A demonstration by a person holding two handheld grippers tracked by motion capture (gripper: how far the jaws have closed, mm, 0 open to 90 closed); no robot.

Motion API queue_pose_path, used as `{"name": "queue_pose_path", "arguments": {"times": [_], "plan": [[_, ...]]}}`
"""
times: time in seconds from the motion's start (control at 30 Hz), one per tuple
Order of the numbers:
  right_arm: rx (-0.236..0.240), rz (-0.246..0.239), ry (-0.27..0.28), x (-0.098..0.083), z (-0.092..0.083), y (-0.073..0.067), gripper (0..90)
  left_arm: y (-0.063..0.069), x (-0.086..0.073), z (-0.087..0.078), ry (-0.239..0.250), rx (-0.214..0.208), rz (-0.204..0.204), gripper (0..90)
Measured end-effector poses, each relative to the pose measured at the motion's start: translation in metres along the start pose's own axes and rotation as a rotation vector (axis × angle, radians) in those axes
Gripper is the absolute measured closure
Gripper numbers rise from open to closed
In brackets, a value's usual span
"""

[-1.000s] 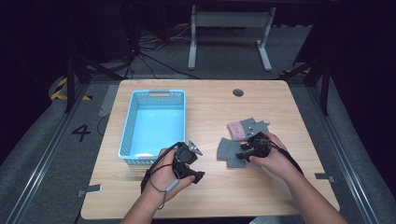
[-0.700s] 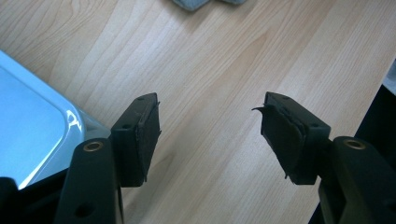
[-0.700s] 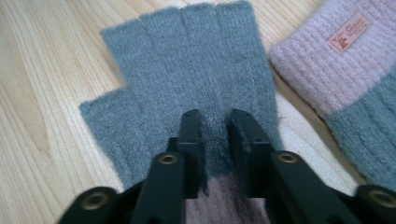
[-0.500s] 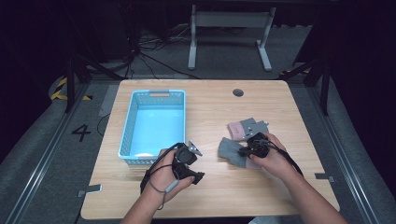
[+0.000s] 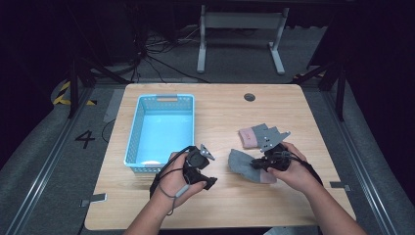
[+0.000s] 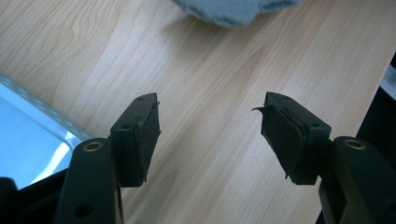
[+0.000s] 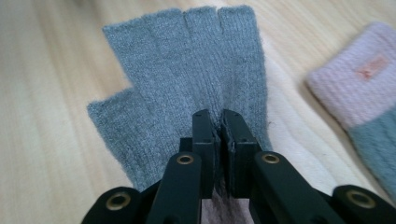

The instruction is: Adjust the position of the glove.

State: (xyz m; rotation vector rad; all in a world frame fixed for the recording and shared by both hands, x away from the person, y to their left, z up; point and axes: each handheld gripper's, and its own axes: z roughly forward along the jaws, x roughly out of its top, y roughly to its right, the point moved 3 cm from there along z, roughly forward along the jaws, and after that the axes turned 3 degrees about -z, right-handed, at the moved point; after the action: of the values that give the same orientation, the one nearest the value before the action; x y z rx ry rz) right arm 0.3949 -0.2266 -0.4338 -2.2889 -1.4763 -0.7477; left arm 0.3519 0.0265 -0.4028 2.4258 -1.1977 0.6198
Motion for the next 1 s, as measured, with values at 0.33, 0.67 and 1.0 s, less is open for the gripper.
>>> {"name": "queue_pose_path", "arguments": {"times": [0.33,0.67,1.0], "plan": [[0.074,-0.095,-0.018,-0.002,0.005,-0.021,84.4,0.001,0.009,0.004,-0.007,-0.014,0.034,37.6],[0.091,-0.105,-0.052,-0.006,0.018,-0.026,82.2,0.002,0.011,0.007,-0.009,-0.02,0.041,37.7],[0.072,-0.075,0.021,-0.004,0.003,-0.024,77.7,0.003,0.015,0.01,-0.01,-0.025,0.051,37.9]]}}
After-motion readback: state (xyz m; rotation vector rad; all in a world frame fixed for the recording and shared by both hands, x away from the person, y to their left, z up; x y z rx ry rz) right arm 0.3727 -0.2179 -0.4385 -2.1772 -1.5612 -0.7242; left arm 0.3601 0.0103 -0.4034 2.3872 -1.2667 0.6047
